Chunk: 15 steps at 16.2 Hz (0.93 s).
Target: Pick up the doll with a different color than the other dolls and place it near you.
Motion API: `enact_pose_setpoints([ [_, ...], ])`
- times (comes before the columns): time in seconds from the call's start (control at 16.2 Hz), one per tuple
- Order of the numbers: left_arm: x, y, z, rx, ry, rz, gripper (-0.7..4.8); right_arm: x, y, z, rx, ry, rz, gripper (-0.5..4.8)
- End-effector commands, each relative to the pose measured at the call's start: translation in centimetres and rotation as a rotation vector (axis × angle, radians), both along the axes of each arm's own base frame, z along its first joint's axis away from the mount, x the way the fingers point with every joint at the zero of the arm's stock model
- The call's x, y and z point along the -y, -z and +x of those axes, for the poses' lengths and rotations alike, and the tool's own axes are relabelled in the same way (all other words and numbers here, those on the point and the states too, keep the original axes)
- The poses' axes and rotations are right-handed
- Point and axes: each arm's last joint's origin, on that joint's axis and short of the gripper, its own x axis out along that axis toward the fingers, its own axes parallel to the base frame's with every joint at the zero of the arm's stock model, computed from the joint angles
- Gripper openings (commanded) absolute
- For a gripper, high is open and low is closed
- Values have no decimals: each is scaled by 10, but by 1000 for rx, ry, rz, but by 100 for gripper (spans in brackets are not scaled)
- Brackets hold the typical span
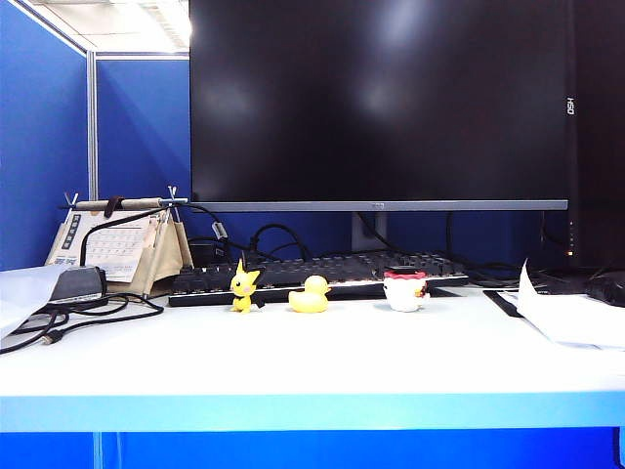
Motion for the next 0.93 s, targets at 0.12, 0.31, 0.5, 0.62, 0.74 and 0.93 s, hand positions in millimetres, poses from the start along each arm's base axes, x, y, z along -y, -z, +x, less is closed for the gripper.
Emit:
enact_pose_setpoints([
  [0.12,0,0,0,-2,2,-3,22,0,1,0,-3,3,2,148],
  [0.31,0,0,0,-2,2,-4,22,0,1,0,-2,3,2,148],
  [0.5,0,0,0,-2,2,-3,22,-2,-2,1,20,-36,29,147],
  [0.62,0,0,0,-2,2,-4,22,-7,-18,4,163,-154,124,148],
  [0.74,0,0,0,-2,2,-3,22,-8,-41,5,328,-180,182,148],
  [0.93,0,0,0,-2,2,-3,22,-7,-89,7,459,-120,210,267],
])
